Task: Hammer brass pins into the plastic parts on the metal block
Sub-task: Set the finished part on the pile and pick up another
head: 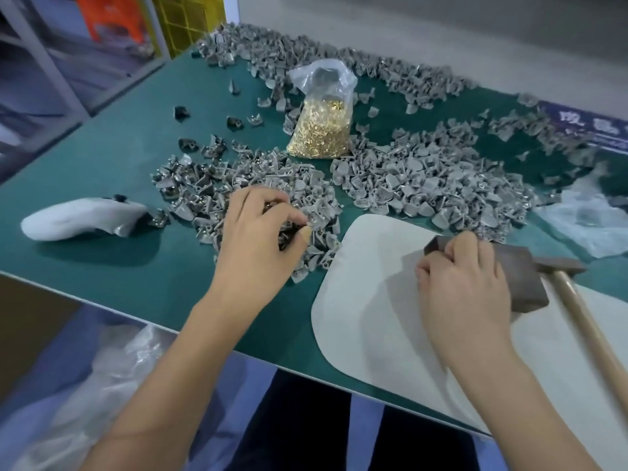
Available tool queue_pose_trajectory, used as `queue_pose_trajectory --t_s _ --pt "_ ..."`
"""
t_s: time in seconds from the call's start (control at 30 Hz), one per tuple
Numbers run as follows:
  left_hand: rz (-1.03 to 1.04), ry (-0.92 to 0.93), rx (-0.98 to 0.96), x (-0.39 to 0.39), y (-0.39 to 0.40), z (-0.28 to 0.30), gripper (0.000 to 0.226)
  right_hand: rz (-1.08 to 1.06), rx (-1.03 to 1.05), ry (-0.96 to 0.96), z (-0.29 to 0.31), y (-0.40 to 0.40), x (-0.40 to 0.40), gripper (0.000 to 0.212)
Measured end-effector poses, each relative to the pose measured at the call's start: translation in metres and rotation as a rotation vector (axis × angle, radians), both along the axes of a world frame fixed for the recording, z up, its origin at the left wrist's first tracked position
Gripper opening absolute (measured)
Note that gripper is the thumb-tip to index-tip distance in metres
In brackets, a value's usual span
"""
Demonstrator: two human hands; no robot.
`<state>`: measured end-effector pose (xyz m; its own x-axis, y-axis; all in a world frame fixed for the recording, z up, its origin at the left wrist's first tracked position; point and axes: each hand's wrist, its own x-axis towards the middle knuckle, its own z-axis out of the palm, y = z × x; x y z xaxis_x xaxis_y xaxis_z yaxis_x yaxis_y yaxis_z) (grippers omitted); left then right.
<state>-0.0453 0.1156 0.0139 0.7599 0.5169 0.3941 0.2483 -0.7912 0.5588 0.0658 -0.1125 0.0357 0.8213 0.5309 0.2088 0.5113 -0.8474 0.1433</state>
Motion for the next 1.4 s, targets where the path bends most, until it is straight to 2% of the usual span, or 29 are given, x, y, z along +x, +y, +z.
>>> queue_pose_trajectory --t_s 0.17,0.3,0.4,0.5,0.57,0.63,0.7,0.8,0.9,1.03,1.13,1.27,1.4 --pt "0.0 -0.049 0.059 0.005 -0.002 0.002 0.013 -0.046 -0.1 0.034 0.005 -0.001 -0.007 0.005" --pt "0.002 -0.124 0.07 0.019 -0.013 0.008 0.025 -0.009 -0.082 0.089 0.015 0.004 -0.005 0.009" --pt "-0.082 -0.197 0.076 0.039 -0.03 0.017 0.023 0.059 -0.062 0.093 0.019 0.007 -0.005 0.022" --pt "-0.215 -0.306 0.154 0.064 -0.045 0.027 0.012 0.12 -0.098 0.118 0.024 0.004 0.003 0.023" --pt "-0.275 -0.225 0.168 0.081 -0.048 0.029 0.011 0.157 -0.123 0.155 0.026 0.0 0.011 0.019" --pt "-0.266 -0.002 0.145 0.098 -0.046 0.028 0.015 0.177 -0.156 0.188 0.027 -0.003 0.015 0.012" --pt "-0.243 0.143 0.143 0.113 -0.044 0.023 0.022 0.169 -0.166 0.21 0.031 -0.004 0.016 0.012" --pt "-0.256 0.206 0.145 0.13 -0.046 0.019 0.025 0.216 -0.154 0.258 0.034 0.0 0.018 0.014" --pt "-0.237 0.237 0.185 0.142 -0.052 0.016 0.021 0.229 -0.121 0.298 0.029 -0.001 0.022 0.026" --pt "-0.189 0.218 0.22 0.151 -0.056 0.012 0.016 0.224 0.06 0.314 0.027 -0.005 0.022 0.019" --pt "-0.137 0.226 0.223 0.152 -0.055 0.008 0.019 0.188 0.358 0.362 0.03 -0.014 0.024 0.007" --pt "-0.145 0.226 0.257 0.149 -0.052 0.009 0.014 0.126 0.788 0.506 0.032 -0.03 0.033 0.016" --pt "-0.219 0.191 0.261 0.14 -0.059 0.019 0.007 0.077 1.004 0.563 0.028 -0.048 0.042 0.017"
